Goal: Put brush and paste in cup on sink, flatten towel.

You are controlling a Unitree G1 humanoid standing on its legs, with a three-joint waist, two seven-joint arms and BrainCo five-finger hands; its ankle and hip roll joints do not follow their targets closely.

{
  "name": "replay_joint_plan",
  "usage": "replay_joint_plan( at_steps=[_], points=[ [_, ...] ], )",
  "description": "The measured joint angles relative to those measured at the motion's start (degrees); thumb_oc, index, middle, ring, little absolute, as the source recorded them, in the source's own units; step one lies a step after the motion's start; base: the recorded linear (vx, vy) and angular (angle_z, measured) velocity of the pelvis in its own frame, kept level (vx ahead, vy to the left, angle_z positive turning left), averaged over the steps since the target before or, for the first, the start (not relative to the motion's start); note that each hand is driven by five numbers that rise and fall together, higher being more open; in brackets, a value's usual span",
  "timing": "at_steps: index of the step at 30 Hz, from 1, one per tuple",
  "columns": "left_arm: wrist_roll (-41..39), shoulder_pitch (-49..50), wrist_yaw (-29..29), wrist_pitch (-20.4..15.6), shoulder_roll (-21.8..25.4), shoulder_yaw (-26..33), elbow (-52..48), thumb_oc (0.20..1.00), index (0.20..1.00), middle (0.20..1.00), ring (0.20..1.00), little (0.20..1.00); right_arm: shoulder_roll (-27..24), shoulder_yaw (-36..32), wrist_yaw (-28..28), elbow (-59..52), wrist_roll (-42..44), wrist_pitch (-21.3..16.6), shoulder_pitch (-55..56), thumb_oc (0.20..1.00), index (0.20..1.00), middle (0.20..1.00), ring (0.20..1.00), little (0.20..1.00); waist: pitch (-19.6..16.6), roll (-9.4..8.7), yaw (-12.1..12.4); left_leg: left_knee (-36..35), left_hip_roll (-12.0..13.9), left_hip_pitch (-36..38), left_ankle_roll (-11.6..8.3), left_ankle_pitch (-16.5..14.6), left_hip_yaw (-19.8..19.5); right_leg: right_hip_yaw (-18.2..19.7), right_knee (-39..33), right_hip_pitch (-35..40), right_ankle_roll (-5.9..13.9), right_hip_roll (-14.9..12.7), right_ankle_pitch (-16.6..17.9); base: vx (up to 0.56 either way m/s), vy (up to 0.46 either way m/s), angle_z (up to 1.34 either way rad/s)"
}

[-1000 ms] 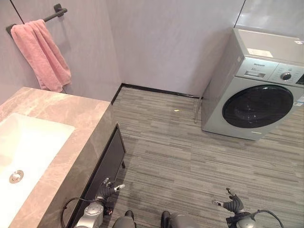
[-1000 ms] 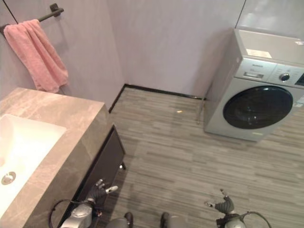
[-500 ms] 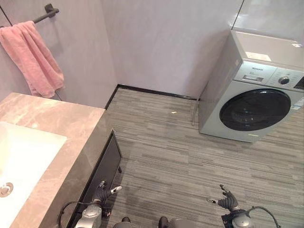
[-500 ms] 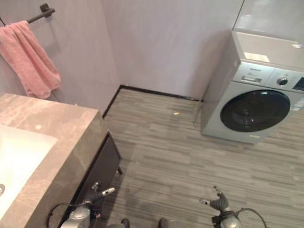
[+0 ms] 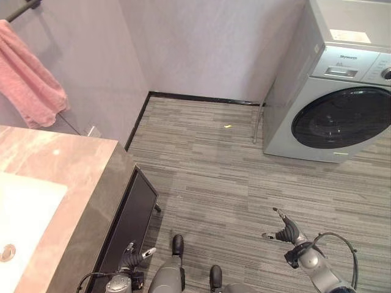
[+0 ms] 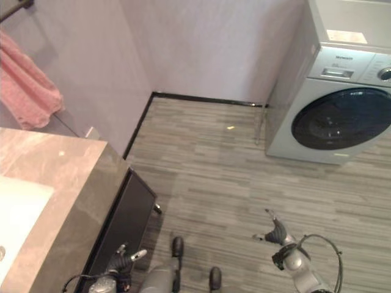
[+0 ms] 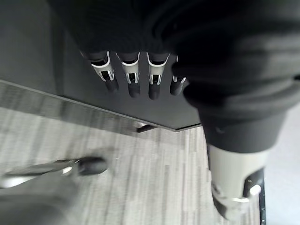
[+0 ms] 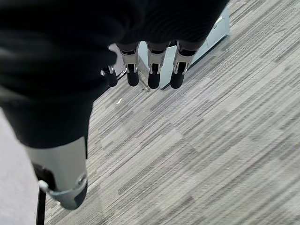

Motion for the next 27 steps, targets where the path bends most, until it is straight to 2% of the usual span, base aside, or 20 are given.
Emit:
replay_joint_plan(
  at_steps=[1, 2, 3, 5, 7, 8, 10, 13, 14, 15, 16, 19, 20, 21, 22, 24, 25, 26, 27],
  points=[
    [0.0, 0.24, 0.0, -0.01, 0.11, 0.09, 0.0, 1.0, 1.0, 1.0, 1.0, 1.0, 0.11, 0.66, 0.02, -0.05, 0.05, 0.05, -0.27, 1.0, 1.0, 1.0, 1.0, 1.0, -0.17, 0.16, -0.09, -0.09, 0.04, 1.58, 0.51, 0.52, -0.01, 0.59, 0.04, 0.92, 0.7, -0.17, -1.15, 0.14, 0.022, -0.27],
    [-0.01, -0.38, 0.06, -0.03, 0.36, 0.11, -0.25, 1.0, 1.0, 1.0, 1.0, 1.0, 0.28, 2.0, 0.14, -0.27, 0.05, 0.01, -0.29, 1.0, 1.0, 1.0, 1.0, 1.0, 0.26, -0.97, -0.09, -0.3, -0.7, 2.48, 0.8, 0.3, 0.17, 0.83, 1.45, 0.98, 2.3, -1.2, -1.83, 0.24, 0.035, -0.17],
    [0.0, -1.29, 0.02, -0.18, 1.22, 0.23, -1.5, 1.0, 1.0, 1.0, 1.0, 1.0, 0.53, 3.64, 0.43, -1.95, 0.0, 0.0, -0.94, 1.0, 1.0, 1.0, 1.0, 1.0, 0.89, -3.44, 0.44, 2.85, -2.6, 1.92, 1.94, -0.82, 0.24, 0.85, 3.39, 0.88, 3.74, -3.28, -3.03, 0.18, 0.028, -0.1],
    [0.0, -2.3, 0.1, -0.36, 1.66, 0.69, -1.61, 1.0, 1.0, 1.0, 1.0, 1.0, 1.32, 5.01, 1.17, -2.65, -0.93, -0.15, -1.86, 1.0, 1.0, 1.0, 1.0, 1.0, 0.39, -5.92, 1.82, 6.81, -4.3, 1.34, 2.7, -3.36, 0.67, 0.87, 5.45, 0.76, 5.04, -5.48, -5.08, 0.11, 0.024, -0.21],
    [0.02, -3.3, -0.01, -0.66, 1.58, 0.97, -1.78, 1.0, 1.0, 1.0, 1.0, 1.0, 1.63, 4.92, 1.15, -3.22, -2.18, -0.34, -3.31, 1.0, 1.0, 1.0, 1.0, 1.0, 0.07, -6.45, 1.92, 8.11, -5.81, 1.34, 3.06, -4.55, 1.63, 0.71, 5.5, 1.44, 6.51, -7.18, -6.14, 0.2, 0.057, -0.06],
    [0.05, -3.6, -0.28, -0.66, 1.54, 0.68, -1.82, 1.0, 1.0, 1.0, 1.0, 1.0, 1.59, 4.87, 1.15, -3.36, -2.45, -0.34, -3.73, 1.0, 1.0, 1.0, 1.0, 1.0, 0.06, -6.46, 1.89, 8.83, -6.19, 1.01, 3.13, -5.14, 1.66, 0.65, 5.53, 1.49, 6.68, -7.49, -6.48, 0.17, 0.053, 0.04],
    [0.05, -3.9, -0.26, -0.65, 0.51, -0.4, -1.7, 1.0, 1.0, 1.0, 1.0, 1.0, 1.82, 4.91, 1.15, -3.16, -2.92, -0.3, -5.31, 1.0, 1.0, 1.0, 1.0, 1.0, -0.12, -6.11, 2.19, 11.71, -6.96, 0.45, 3.54, -8.55, 1.73, 0.55, 5.67, 2.29, 6.31, -8.42, -8.55, 0.13, 0.045, 0.01],
    [0.2, -3.64, -0.47, -0.65, 0.26, -1.39, -1.78, 1.0, 1.0, 1.0, 1.0, 1.0, 1.85, 4.96, 1.18, -3.25, -3.86, -0.29, -5.24, 1.0, 1.0, 1.0, 1.0, 1.0, -0.43, -6.2, 2.74, 13.2, -7.51, 0.41, 3.91, -9.99, 1.7, 0.34, 7.17, 2.29, 6.51, -8.97, -9.73, 0.13, 0.051, 0.03],
    [0.85, -3.27, -0.69, -0.6, -0.16, -1.51, -1.8, 1.0, 1.0, 1.0, 1.0, 1.0, 1.71, 5.13, 1.51, -3.36, -3.91, -0.28, -4.95, 1.0, 1.0, 1.0, 1.0, 1.0, -1.23, -6.04, 2.72, 14.16, -7.72, 0.51, 4.45, -12.23, 1.55, 0.21, 8.93, 1.98, 6.49, -9.05, -10.92, 0.13, 0.059, 0.01],
    [1.76, -2.88, -0.82, -0.5, -0.19, -1.77, -1.76, 1.0, 1.0, 1.0, 1.0, 1.0, 1.7, 5.16, 1.81, -3.36, -3.91, -0.28, -4.73, 1.0, 1.0, 1.0, 1.0, 1.0, -2.0, -6.06, 2.69, 14.08, -7.75, 0.51, 4.67, -12.93, 1.57, 0.24, 9.97, 1.45, 6.7, -9.09, -11.58, 0.14, 0.06, 0.02],
    [3.13, -2.21, -0.85, -0.45, 0.01, -2.74, -1.72, 1.0, 1.0, 1.0, 1.0, 1.0, 1.69, 5.5, 2.57, -3.37, -3.89, -0.35, -4.17, 1.0, 1.0, 1.0, 1.0, 1.0, -3.35, -6.47, 2.79, 13.83, -8.13, 0.56, 5.19, -13.63, 1.78, 0.48, 13.2, -0.1, 7.14, -9.59, -13.21, 0.17, 0.084, 0.0],
    [10.18, -1.76, -1.21, -0.37, 1.24, -5.6, -1.35, 1.0, 1.0, 1.0, 1.0, 1.0, 1.13, 6.41, 4.7, -2.87, -3.85, -0.57, -3.91, 1.0, 1.0, 1.0, 1.0, 1.0, -3.93, -6.39, 2.82, 13.45, -8.92, 1.66, 6.28, -15.54, 1.71, 0.7, 23.56, -3.75, 8.06, -10.23, -14.99, 0.18, 0.146, 0.03],
    [11.97, -1.02, -1.59, -0.42, 1.03, -5.96, -1.44, 1.0, 1.0, 1.0, 1.0, 1.0, 1.02, 6.65, 5.14, -2.41, -3.89, -0.55, -3.42, 1.0, 1.0, 1.0, 1.0, 1.0, -4.42, -5.91, 2.62, 13.04, -8.88, 2.51, 6.56, -15.32, 1.45, 0.78, 31.72, -7.14, 8.53, -10.4, -14.9, 0.09, 0.166, 0.09],
    [13.33, -0.51, -2.07, -0.59, 1.11, -6.56, -1.29, 1.0, 1.0, 1.0, 1.0, 1.0, 0.71, 7.5, 5.2, -2.25, -4.03, -0.58, -2.65, 1.0, 1.0, 1.0, 1.0, 1.0, -4.61, -6.09, 2.48, 12.92, -9.59, 3.5, 7.07, -15.96, 1.16, 1.04, 40.3, -10.56, 7.98, -10.87, -13.9, 0.1, 0.164, 0.23],
    [13.7, -0.2, -2.23, -0.57, 1.2, -7.17, -1.12, 1.0, 1.0, 1.0, 1.0, 1.0, 0.49, 8.07, 5.21, -2.18, -4.08, -0.57, -2.19, 1.0, 1.0, 1.0, 1.0, 1.0, -4.71, -5.99, 1.9, 13.34, -9.98, 3.82, 7.94, -16.17, 0.43, 0.83, 44.58, -12.44, 7.83, -11.32, -12.39, 0.07, 0.112, 0.33],
    [13.97, 0.06, -2.61, -0.58, 1.12, -7.97, -1.05, 1.0, 1.0, 1.0, 1.0, 1.0, 0.44, 8.25, 5.22, -2.04, -4.14, -0.56, -1.53, 1.0, 1.0, 1.0, 1.0, 1.0, -4.72, -5.22, 0.62, 14.32, -9.96, 3.84, 8.34, -16.4, -0.79, 0.88, 51.17, -15.53, 7.73, -11.11, -8.23, 0.16, 0.071, 0.4],
    [14.83, 0.23, -2.63, -0.69, 1.14, -8.47, -1.48, 1.0, 1.0, 1.0, 1.0, 1.0, 0.89, 7.89, 5.16, -1.51, -3.91, -1.06, -1.09, 1.0, 1.0, 1.0, 1.0, 1.0, -4.06, -4.5, -0.41, 14.69, -9.99, 4.77, 9.16, -16.72, -2.6, 1.77, 56.39, -18.4, 7.96, -10.14, -4.72, 0.34, 0.042, 0.39],
    [16.32, -0.02, -2.69, -0.55, 1.15, -9.02, -1.38, 1.0, 1.0, 1.0, 1.0, 1.0, 1.17, 7.23, 5.14, -1.61, -3.66, -1.02, -0.48, 1.0, 1.0, 1.0, 1.0, 1.0, -3.76, -4.22, -1.67, 14.82, -10.11, 5.17, 9.77, -17.19, -3.64, 2.19, 56.48, -19.19, 7.9, -8.95, -5.55, 0.33, 0.015, 0.48],
    [20.32, -0.44, -2.78, -0.61, 2.41, -10.79, -1.4, 1.0, 1.0, 1.0, 1.0, 1.0, 2.47, 4.86, 5.71, -2.05, -1.8, -1.37, 0.72, 1.0, 1.0, 1.0, 1.0, 1.0, -2.69, -2.88, -3.06, 13.88, -9.32, 6.51, 9.74, -17.19, -4.92, 2.89, 52.25, -20.92, 7.29, -6.92, -8.9, 0.24, -0.005, 0.38]
  ],
)
